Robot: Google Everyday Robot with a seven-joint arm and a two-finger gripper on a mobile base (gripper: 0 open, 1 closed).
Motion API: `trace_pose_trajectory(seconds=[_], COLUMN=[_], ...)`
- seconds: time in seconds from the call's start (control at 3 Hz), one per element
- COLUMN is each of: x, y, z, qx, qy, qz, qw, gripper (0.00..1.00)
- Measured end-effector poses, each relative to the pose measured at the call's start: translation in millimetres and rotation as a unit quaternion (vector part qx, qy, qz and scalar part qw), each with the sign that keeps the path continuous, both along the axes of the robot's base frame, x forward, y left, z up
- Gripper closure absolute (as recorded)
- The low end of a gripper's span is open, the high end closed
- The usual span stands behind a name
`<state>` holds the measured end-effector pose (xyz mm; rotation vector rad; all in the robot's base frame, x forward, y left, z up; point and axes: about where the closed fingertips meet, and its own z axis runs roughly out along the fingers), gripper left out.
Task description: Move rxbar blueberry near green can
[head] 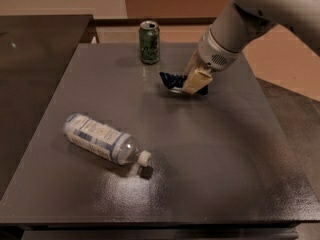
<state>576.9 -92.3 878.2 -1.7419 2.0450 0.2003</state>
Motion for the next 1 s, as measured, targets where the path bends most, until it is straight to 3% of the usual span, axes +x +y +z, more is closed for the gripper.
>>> trace_pose_trajectory(seconds=[1.0], x=[93.3], y=[25.7], z=[-9.4], qx=[0.002], qy=[-0.029], qz=[-0.026], qw=[0.9992], gripper=[1.0])
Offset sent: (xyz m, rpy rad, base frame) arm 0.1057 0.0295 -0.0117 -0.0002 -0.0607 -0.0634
